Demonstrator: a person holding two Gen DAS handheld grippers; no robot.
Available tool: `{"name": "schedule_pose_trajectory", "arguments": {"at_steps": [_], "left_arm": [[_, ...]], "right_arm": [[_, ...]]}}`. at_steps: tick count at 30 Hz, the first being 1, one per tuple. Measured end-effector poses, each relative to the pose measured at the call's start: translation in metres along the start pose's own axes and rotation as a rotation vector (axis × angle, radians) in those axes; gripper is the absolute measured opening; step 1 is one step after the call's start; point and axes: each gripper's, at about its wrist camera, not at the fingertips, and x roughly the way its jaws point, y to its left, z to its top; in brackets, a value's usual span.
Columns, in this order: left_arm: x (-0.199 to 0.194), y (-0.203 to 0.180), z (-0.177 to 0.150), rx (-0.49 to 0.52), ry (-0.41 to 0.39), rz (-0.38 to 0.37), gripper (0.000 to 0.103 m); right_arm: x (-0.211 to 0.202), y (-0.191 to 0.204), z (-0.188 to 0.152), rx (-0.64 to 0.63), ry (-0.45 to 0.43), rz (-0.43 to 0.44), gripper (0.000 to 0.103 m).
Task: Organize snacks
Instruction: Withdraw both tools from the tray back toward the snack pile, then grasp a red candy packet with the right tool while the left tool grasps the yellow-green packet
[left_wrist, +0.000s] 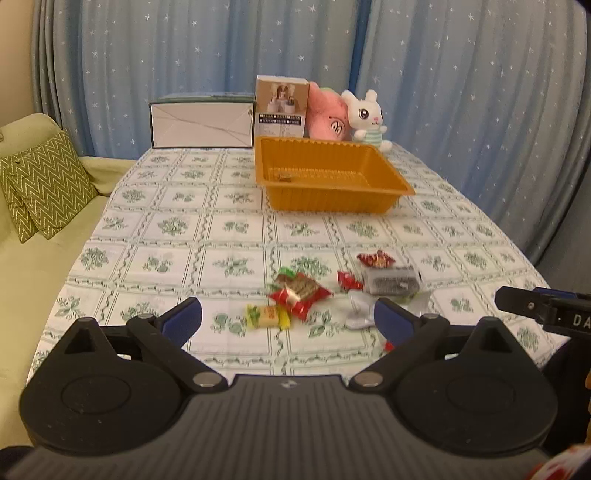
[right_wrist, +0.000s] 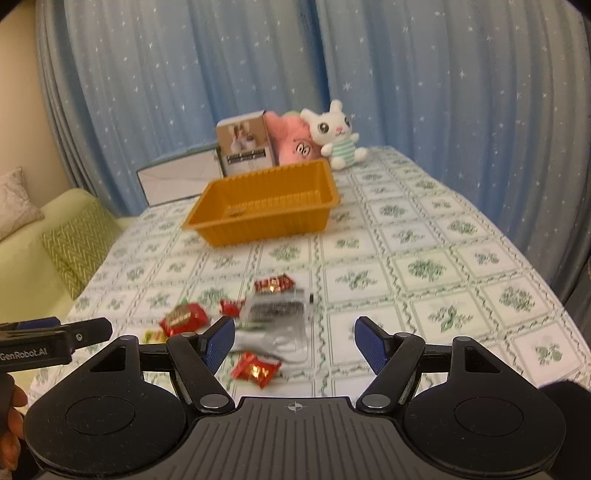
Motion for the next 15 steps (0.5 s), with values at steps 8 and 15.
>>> {"name": "schedule_pose_trajectory", "arguments": {"at_steps": [8,15], "left_arm": [[0.009,0.006,-0.01,-0.001,0.031,0.009,0.099],[0.015,0.008,-0.01,-0.009,0.046,0.011,0.099]], "right_arm": [[0.014,0.005,-0.009,-0.027,0.031,0.033,0.072],[0.035,0.013,-0.016,-0.093,0.08,0.081,0.072]]}}
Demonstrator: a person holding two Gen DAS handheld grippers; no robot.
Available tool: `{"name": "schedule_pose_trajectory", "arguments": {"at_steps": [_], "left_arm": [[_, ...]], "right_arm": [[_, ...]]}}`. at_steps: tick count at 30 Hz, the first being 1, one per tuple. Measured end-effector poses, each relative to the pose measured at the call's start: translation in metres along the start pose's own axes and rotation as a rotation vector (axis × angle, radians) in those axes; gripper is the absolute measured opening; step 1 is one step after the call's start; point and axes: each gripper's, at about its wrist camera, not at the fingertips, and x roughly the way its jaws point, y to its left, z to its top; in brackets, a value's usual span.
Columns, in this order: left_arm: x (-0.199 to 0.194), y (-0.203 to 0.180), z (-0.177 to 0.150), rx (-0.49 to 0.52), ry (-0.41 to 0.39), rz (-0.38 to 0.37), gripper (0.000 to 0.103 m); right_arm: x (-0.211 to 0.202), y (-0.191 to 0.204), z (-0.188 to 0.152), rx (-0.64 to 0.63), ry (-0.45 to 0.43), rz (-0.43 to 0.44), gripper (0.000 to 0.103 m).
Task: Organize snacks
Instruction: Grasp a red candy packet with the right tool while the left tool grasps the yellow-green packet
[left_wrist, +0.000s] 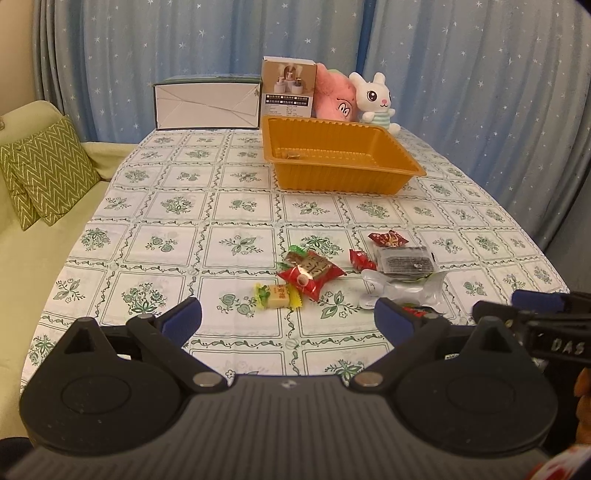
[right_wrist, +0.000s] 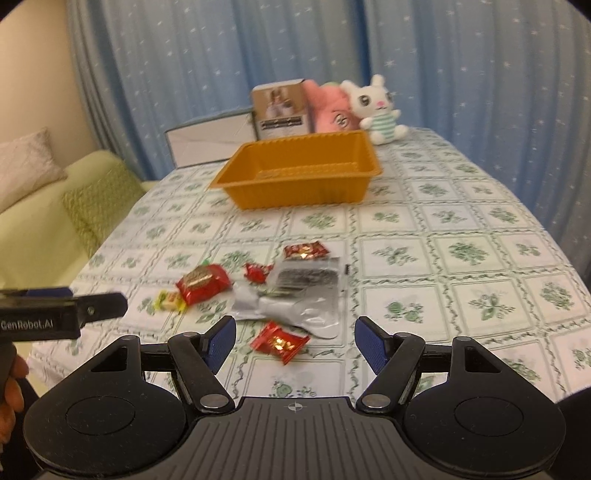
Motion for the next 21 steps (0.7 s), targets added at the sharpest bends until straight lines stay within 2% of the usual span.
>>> {"name": "schedule_pose_trajectory", "arguments": {"at_steps": [12,16,21], "left_arm": [[0.013,0.004,0.001,-0.014,0.025,-0.007,0.099],[0.018,0.005,0.003,-0.018,0.035,-0.011,0.099],[0.026,0.003,0.002,-0.026,0.047,-0.026,0.099]], "right_arm": [[0.06,-0.003,-0.009,-0.086,0.117,0.017,0.07],[0.076,-0.002,-0.01,-0.129,0.147,0.011,0.058],[0.086,0.002,-0.012,-0.166,0.16,0.006,0.052]]}}
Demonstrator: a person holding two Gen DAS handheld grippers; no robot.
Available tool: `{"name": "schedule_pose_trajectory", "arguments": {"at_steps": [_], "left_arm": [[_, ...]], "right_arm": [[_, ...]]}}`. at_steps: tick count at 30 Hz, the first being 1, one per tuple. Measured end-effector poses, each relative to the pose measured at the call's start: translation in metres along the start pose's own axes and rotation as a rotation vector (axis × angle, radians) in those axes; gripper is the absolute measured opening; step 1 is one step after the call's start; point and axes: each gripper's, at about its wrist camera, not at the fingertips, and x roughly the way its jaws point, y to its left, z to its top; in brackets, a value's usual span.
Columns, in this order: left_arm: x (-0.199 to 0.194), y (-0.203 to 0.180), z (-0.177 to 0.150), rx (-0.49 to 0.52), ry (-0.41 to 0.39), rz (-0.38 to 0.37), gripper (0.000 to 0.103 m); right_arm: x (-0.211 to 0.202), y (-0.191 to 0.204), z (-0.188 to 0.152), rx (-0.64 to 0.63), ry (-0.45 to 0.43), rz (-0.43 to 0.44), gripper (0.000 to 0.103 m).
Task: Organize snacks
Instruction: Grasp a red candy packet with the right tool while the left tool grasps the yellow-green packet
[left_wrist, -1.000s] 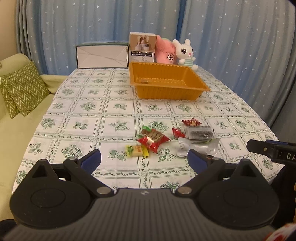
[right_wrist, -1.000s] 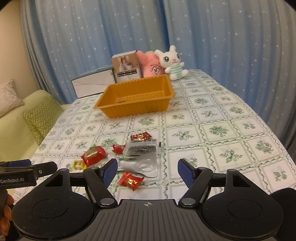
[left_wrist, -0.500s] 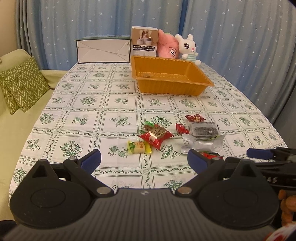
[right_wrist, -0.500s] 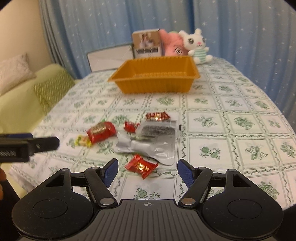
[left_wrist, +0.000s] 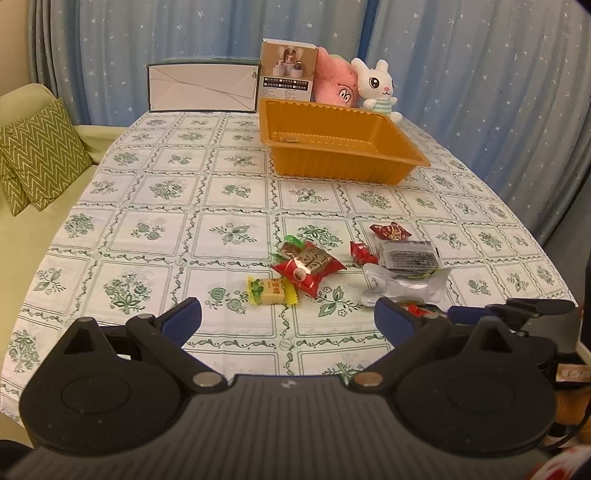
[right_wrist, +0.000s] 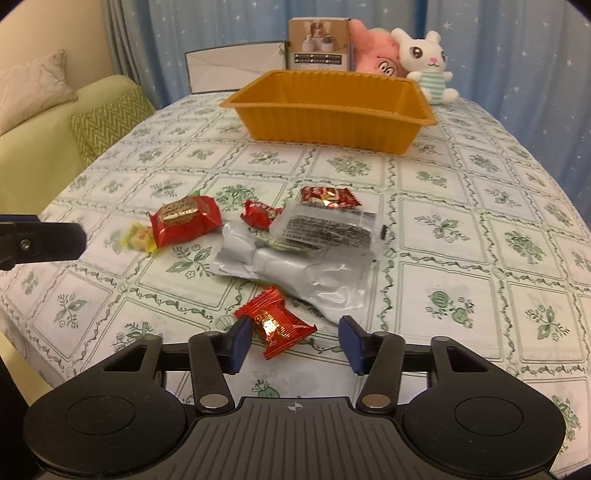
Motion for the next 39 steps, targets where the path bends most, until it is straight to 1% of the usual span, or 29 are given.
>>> {"name": "schedule_pose_trajectory", "arguments": {"at_steps": [3,6,9,12,14,17,21,23,24,28,34,39], "left_arm": [[0.003,-0.001,0.0,0.0,0.004,-0.005,0.099],[0.003,-0.001,-0.001,-0.003,0.005,-0.007,0.099],[0.002,-0.001,-0.002,-0.005,0.006,-0.009,0.099],[-0.001,0.0,-0.001,-0.007,0.002,-0.006,0.099],[-0.002,0.001,-0.001,-0.015,-0.001,-0.005,0.099],[-0.003,0.003,0.0,-0.021,-0.002,-0.004,0.099],[-0.003,0.004,0.0,-0.021,0.002,0.0,0.099],[-0.002,0.004,0.0,-0.021,0.007,0.002,0.099],[-0.001,0.004,0.0,-0.02,0.011,0.003,0.099],[0.003,0.004,-0.001,-0.011,0.023,0.008,0.099],[0.014,0.004,-0.001,0.012,0.046,0.013,0.099],[0.029,0.005,0.004,0.047,0.06,0.012,0.099]], "right_arm": [[0.0,0.007,-0.001,-0.041,0.004,0.025,0.049],[-0.001,0.011,0.0,-0.043,0.006,0.056,0.045],[0.002,0.013,0.002,-0.068,0.003,0.036,0.043],[0.001,0.012,0.004,-0.048,0.031,0.095,0.042],[-0.003,0.015,0.004,-0.05,0.024,0.109,0.042],[-0.004,0.015,0.006,-0.044,0.005,0.093,0.042],[0.002,0.014,0.009,-0.039,0.001,0.08,0.042],[0.006,0.016,0.009,-0.041,0.002,0.072,0.037],[0.007,0.017,0.008,-0.051,0.004,0.072,0.028],[0.007,0.023,0.005,-0.081,-0.007,0.057,0.024],[0.002,0.019,0.005,-0.062,-0.031,0.05,0.023],[0.009,0.013,0.01,-0.037,-0.031,0.044,0.023]]}}
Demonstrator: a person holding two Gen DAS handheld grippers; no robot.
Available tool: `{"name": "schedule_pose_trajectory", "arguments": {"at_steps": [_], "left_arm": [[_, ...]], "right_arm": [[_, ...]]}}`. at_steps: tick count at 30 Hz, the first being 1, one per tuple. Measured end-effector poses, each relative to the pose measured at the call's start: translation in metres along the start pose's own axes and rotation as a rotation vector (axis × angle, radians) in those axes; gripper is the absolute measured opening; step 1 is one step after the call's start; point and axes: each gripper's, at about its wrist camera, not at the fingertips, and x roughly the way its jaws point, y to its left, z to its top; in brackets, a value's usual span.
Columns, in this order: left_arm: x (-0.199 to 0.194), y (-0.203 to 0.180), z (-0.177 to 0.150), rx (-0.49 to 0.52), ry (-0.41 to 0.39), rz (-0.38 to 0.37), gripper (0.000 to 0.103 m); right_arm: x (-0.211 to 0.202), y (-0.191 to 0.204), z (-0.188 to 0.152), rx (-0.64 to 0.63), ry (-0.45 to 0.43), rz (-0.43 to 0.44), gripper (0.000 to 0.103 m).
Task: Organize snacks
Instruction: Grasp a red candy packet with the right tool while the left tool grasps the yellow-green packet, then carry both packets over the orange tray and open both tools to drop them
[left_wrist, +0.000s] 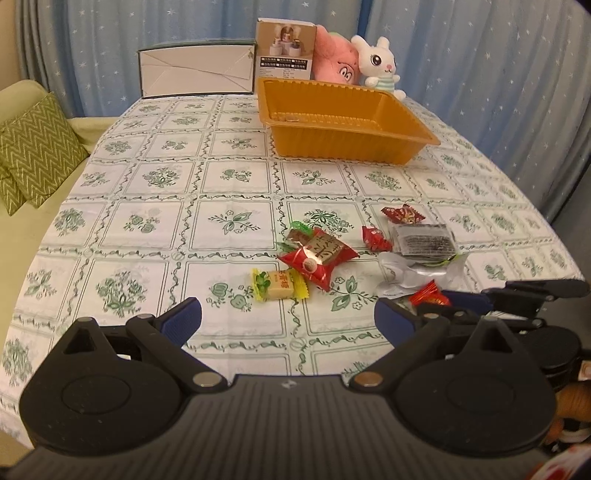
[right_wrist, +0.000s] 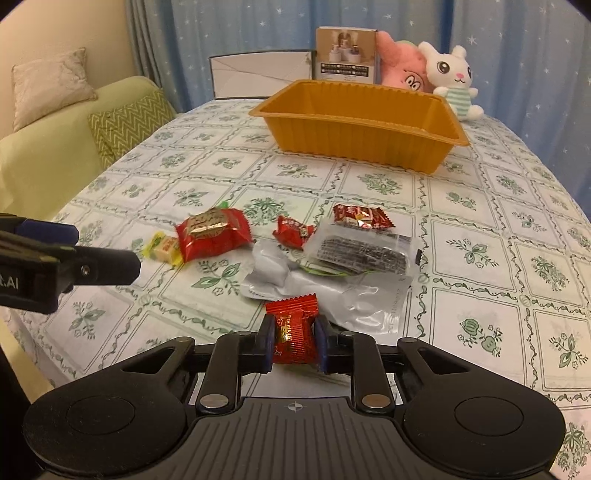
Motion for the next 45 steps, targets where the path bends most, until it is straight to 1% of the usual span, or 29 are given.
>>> {"name": "schedule_pose_trajectory", "arguments": {"at_steps": [3,5,6,8,12,14,16,19,20,21,22,23,24,26,29,34,38,42,45], "left_arm": [[0.011,0.0,0.005,0.05,0.014,0.0,0.098],[0.02,-0.001,0.008,0.106,0.028,-0.005,0.095],[0.025,-0.002,0.009,0.147,0.04,-0.011,0.094],[0.035,-0.005,0.011,0.234,0.061,-0.015,0.089],[0.05,-0.004,0.013,0.386,0.076,-0.027,0.085],[0.057,-0.001,0.013,0.439,0.083,-0.042,0.075],[0.064,0.003,0.016,0.474,0.1,-0.059,0.07],[0.069,0.008,0.023,0.491,0.107,-0.119,0.063],[0.07,0.008,0.025,0.495,0.11,-0.138,0.058],[0.071,0.01,0.026,0.492,0.117,-0.157,0.056],[0.073,0.011,0.028,0.482,0.129,-0.176,0.05],[0.073,0.011,0.029,0.471,0.139,-0.192,0.042],[0.073,0.011,0.029,0.462,0.147,-0.205,0.038],[0.071,0.009,0.029,0.448,0.156,-0.205,0.029],[0.068,0.006,0.025,0.403,0.158,-0.197,0.019],[0.058,0.005,0.016,0.292,0.157,-0.142,0.018],[0.047,0.001,0.007,0.225,0.159,-0.112,0.018],[0.032,-0.003,0.005,0.163,0.125,-0.108,0.018],[0.021,-0.008,0.012,0.138,0.089,-0.102,0.018]], "right_arm": [[0.004,-0.004,0.004,0.011,-0.011,-0.005,0.023],[0.007,-0.007,0.008,0.021,-0.017,-0.007,0.022],[0.008,-0.009,0.009,0.027,-0.021,-0.007,0.022],[0.01,-0.012,0.011,0.036,-0.022,-0.006,0.022],[0.008,-0.013,0.01,0.047,-0.018,0.003,0.022],[0.006,-0.012,0.007,0.046,-0.014,0.01,0.022],[0.005,-0.011,0.005,0.051,-0.01,0.013,0.022],[0.005,-0.013,0.005,0.066,-0.009,0.014,0.022],[0.004,-0.013,0.005,0.067,-0.01,0.013,0.022],[0.004,-0.013,0.005,0.067,-0.011,0.012,0.022],[0.004,-0.013,0.005,0.068,-0.011,0.012,0.022],[0.004,-0.012,0.005,0.067,-0.011,0.012,0.022],[0.004,-0.012,0.004,0.067,-0.011,0.01,0.022],[0.004,-0.013,0.004,0.073,-0.008,0.011,0.022],[0.003,-0.014,0.004,0.085,-0.009,0.014,0.022],[-0.002,-0.013,0.006,0.089,-0.023,0.015,0.022],[-0.01,-0.012,0.006,0.091,-0.044,0.015,0.022],[-0.019,-0.012,0.009,0.094,-0.06,0.015,0.022],[-0.027,-0.013,0.015,0.107,-0.087,0.009,0.022]]}}
